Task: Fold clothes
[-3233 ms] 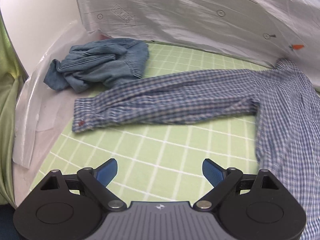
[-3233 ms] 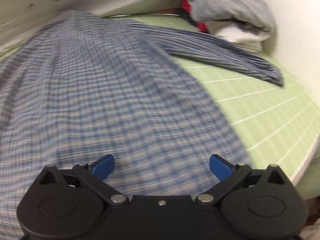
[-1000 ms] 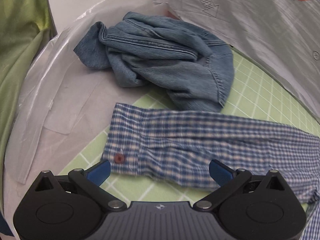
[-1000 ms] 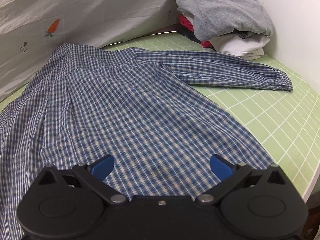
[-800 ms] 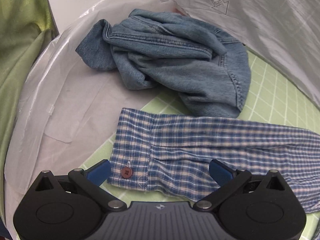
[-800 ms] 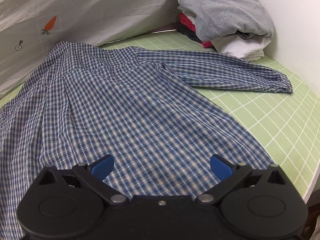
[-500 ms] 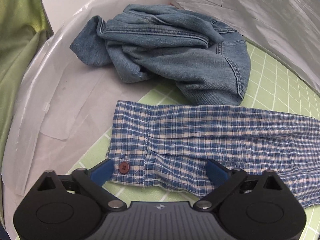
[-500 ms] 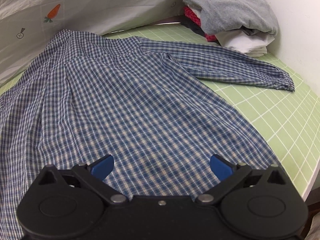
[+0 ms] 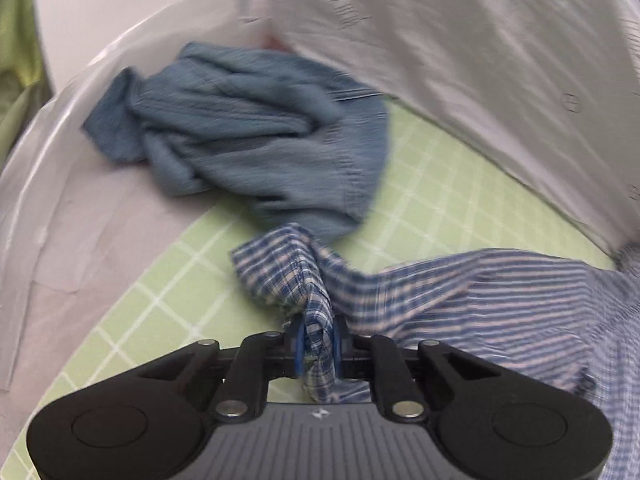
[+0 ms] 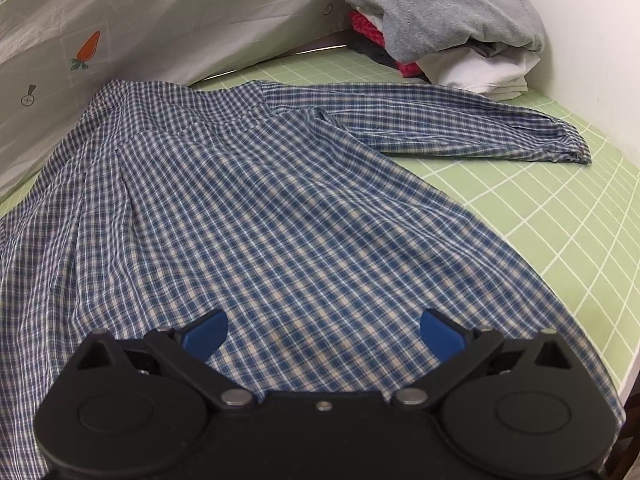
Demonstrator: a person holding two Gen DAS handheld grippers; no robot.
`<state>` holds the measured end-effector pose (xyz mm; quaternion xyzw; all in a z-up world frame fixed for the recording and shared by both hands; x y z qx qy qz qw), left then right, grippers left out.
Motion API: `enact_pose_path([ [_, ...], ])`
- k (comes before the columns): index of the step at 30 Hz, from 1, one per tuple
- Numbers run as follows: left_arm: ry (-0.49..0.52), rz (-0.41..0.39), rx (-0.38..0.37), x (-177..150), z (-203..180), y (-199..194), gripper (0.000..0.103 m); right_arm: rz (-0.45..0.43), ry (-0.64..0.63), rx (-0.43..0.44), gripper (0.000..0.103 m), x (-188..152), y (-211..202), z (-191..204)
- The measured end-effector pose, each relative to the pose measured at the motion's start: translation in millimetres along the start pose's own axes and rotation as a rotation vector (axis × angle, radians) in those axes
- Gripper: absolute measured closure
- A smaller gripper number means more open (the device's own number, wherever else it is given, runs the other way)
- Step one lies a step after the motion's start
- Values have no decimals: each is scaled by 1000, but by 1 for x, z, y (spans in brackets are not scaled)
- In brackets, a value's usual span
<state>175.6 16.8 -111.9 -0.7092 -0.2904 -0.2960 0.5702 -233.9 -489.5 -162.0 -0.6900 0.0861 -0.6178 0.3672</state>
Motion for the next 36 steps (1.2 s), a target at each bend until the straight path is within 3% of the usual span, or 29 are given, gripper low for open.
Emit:
enact_pose_path([
  [7, 91, -1, -241, -12, -103, -24, 89, -4, 70, -11, 0, -3, 7, -18],
  [14, 89, 86, -513, -64, -215, -61, 89, -27, 140, -31, 0, -3, 9, -40],
  [16, 105, 126, -557, -76, -243, -72, 81, -29, 151, -39, 0, -4, 10, -44],
  [18, 170, 170, -565, -85, -263, -77, 61, -28, 153, -42, 0, -5, 11, -45],
  [20, 208, 170, -535, -93, -265, -79, 34, -26, 147, -41, 0, -6, 12, -44],
  [21, 226, 169, -520, -96, -266, -79, 30, -29, 144, -37, 0, -5, 11, -43],
  [31, 189, 124, -245, -71, -178, -58, 23, -65, 9, 102, 0, 9, 1, 19],
  [36, 197, 118, -173, -64, -136, -51, 17, -56, -52, 210, 0, 12, -6, 77],
])
Point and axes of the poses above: each gripper's, at about its wrist camera, not at the fingertips, and y roughly the way its jaws point, z to its left, x to its top, the point moved 6 cm from there along y, roughly the way its jaws point, and after that the axes turned 15 degrees about -z, right-handed, at the moved point
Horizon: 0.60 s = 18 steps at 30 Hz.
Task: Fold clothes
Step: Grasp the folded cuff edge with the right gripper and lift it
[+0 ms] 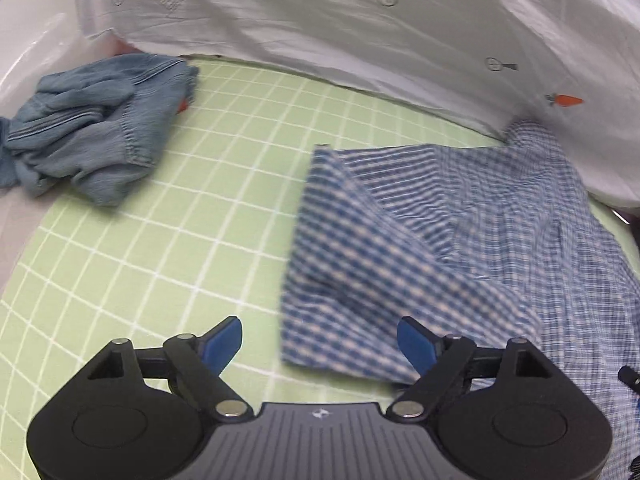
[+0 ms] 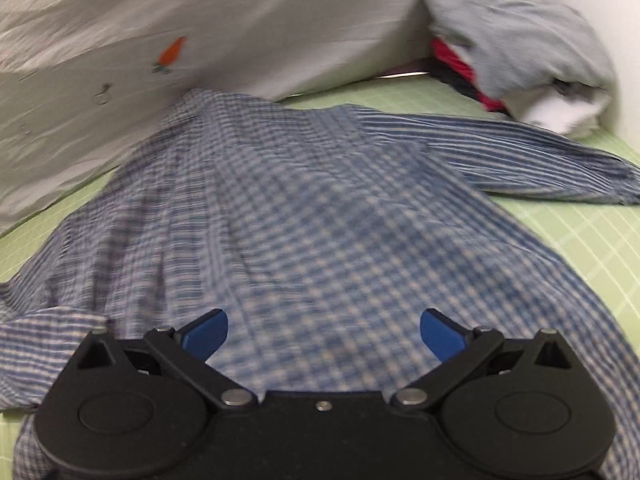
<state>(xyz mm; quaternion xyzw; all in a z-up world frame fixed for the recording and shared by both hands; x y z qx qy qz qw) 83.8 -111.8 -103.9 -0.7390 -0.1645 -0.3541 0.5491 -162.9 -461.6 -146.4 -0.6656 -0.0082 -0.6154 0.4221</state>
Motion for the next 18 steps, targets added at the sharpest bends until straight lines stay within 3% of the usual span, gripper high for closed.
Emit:
enact_pose_path([
  [6, -5, 48, 42, -12, 34, 9, 17, 49, -41, 48, 1, -3, 3, 69],
  [18, 113, 94, -4, -23, 26, 35, 17, 103, -23, 138, 28, -46, -1, 154],
])
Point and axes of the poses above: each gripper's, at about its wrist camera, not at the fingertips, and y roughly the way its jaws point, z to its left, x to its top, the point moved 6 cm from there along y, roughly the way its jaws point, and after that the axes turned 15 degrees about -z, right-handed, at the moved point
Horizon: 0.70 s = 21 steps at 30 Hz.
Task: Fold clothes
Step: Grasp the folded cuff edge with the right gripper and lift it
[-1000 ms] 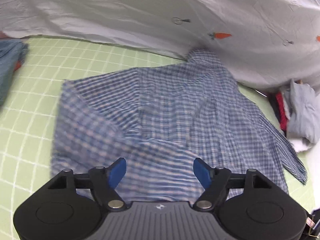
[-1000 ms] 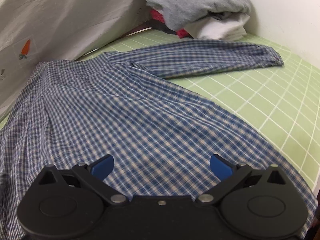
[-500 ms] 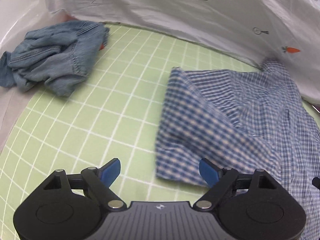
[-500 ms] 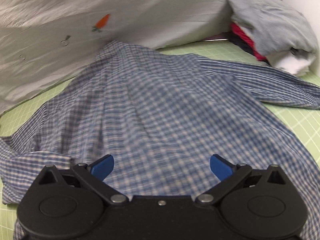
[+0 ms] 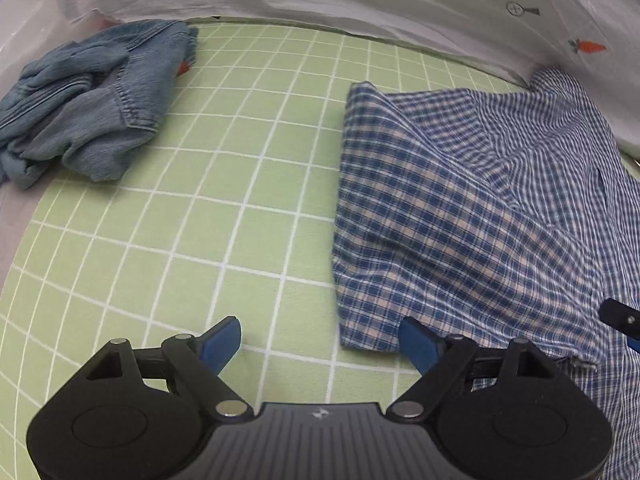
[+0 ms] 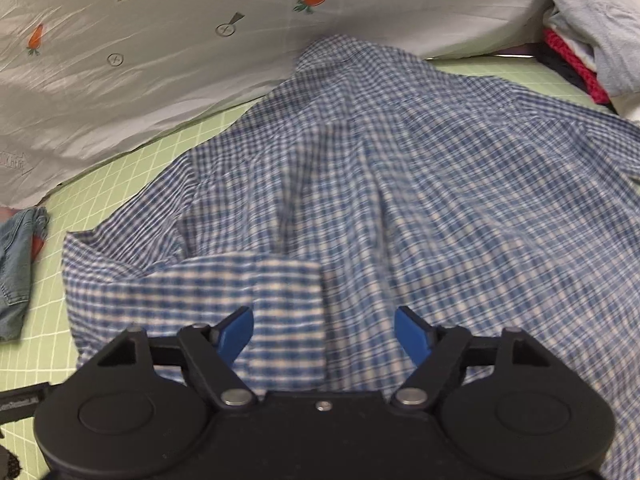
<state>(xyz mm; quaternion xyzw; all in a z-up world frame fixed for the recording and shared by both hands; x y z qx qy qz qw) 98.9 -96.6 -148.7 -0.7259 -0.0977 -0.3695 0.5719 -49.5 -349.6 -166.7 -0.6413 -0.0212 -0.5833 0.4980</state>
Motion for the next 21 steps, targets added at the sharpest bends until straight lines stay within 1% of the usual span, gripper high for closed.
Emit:
enact_pose_path([
  [1, 6, 2, -6, 0, -2, 1, 16, 5, -2, 11, 29, -3, 1, 5],
  [3, 18, 8, -14, -2, -5, 4, 16, 18, -11, 28, 36, -7, 3, 13],
  [5, 25, 18, -20, -4, -6, 7, 15, 34, -22, 41, 40, -12, 7, 21],
  [7, 33, 19, -19, -6, -7, 8, 12, 53, -25, 45, 40, -16, 12, 25],
  [10, 49, 15, -18, -6, -8, 10, 11, 80, -43, 47, 39, -21, 17, 27],
  [11, 51, 14, -16, -6, -8, 9, 11, 88, -46, 54, 43, -23, 18, 28],
  [13, 46, 15, -14, -5, -8, 9, 11, 85, -53, 68, 56, -24, 15, 29],
  [14, 39, 17, -13, -5, -7, 9, 11, 88, -52, 87, 71, -23, 14, 29],
  [15, 29, 20, -11, -5, -7, 8, 11, 84, -44, 106, 78, -22, 12, 29],
  [17, 14, 21, -5, -5, -6, 5, 11, 62, -49, 137, 86, -18, 4, 31],
  [19, 8, 8, 4, -5, -7, -2, 11, 26, -73, 156, 88, -10, -6, 34],
  [21, 4, -8, 12, -5, -9, -10, 11, -10, -65, 169, 88, -1, -18, 29],
])
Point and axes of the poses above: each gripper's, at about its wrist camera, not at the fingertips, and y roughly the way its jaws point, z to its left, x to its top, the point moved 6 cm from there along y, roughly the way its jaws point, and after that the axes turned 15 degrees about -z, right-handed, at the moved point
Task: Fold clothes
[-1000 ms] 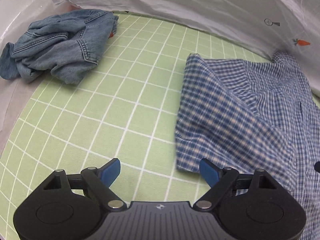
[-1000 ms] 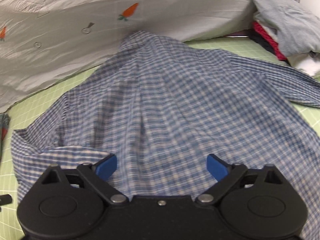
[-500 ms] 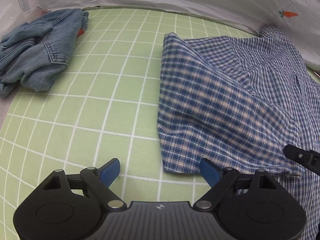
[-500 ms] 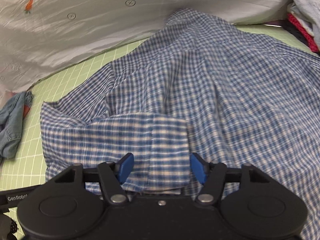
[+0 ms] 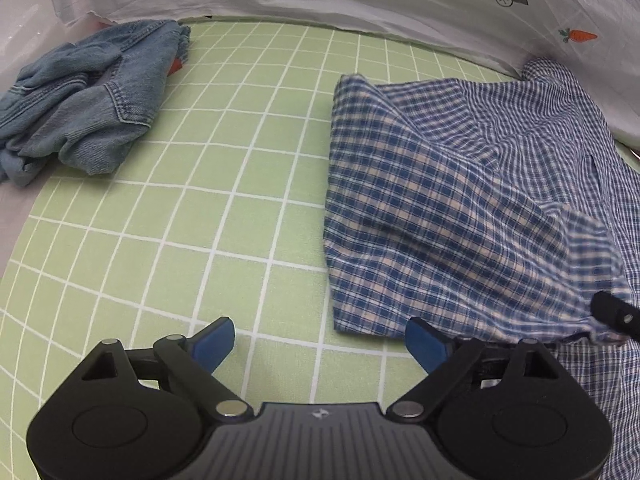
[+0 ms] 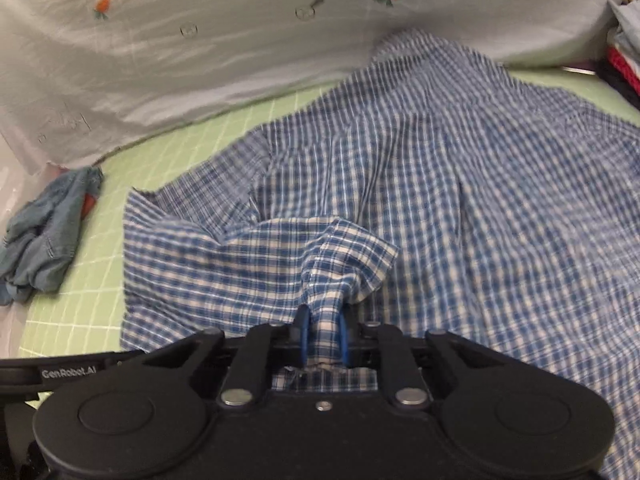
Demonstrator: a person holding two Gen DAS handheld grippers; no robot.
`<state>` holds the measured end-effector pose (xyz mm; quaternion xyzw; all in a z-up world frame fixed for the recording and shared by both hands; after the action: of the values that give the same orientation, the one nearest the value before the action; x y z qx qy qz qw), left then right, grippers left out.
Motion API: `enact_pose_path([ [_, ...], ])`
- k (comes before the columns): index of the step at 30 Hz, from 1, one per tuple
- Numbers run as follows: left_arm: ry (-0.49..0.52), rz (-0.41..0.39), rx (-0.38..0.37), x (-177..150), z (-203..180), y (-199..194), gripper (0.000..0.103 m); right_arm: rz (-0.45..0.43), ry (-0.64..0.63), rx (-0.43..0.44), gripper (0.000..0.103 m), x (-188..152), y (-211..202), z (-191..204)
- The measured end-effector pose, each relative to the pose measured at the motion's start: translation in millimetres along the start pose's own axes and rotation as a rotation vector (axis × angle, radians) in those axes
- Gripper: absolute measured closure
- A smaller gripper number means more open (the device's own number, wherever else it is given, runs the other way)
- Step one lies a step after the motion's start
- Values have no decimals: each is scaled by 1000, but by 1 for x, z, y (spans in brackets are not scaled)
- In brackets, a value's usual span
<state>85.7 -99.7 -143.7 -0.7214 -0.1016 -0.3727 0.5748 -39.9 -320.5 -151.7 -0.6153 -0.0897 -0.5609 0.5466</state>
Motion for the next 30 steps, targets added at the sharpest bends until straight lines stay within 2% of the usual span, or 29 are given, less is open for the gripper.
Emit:
enact_pose_path([
  [4, -29, -31, 27, -2, -11, -19, 11, -76, 14, 15, 88, 21, -24, -18],
  [9, -33, -57, 52, -9, -34, -43, 11, -136, -6, -7, 89, 49, -44, -56],
  [19, -47, -126, 131, -6, -90, -69, 11, -251, 14, -57, 89, 101, -67, -173],
  [24, -45, -140, 169, -12, -118, -76, 11, -313, 58, -146, 90, 131, -72, -252],
  [30, -65, -129, 227, -12, -132, -72, 11, -339, 124, -287, 90, 159, -58, -350],
])
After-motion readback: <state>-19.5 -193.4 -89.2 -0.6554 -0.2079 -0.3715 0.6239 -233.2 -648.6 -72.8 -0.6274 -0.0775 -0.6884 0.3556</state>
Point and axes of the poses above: each gripper's, at about its wrist camera, not at the fingertips, and y roughly the way its jaws point, z to its left, x to its top, the point moved 6 cm from there along y, roughly the way its jaws point, and after that the axes turned 15 degrees about -z, right-handed, at the moved point
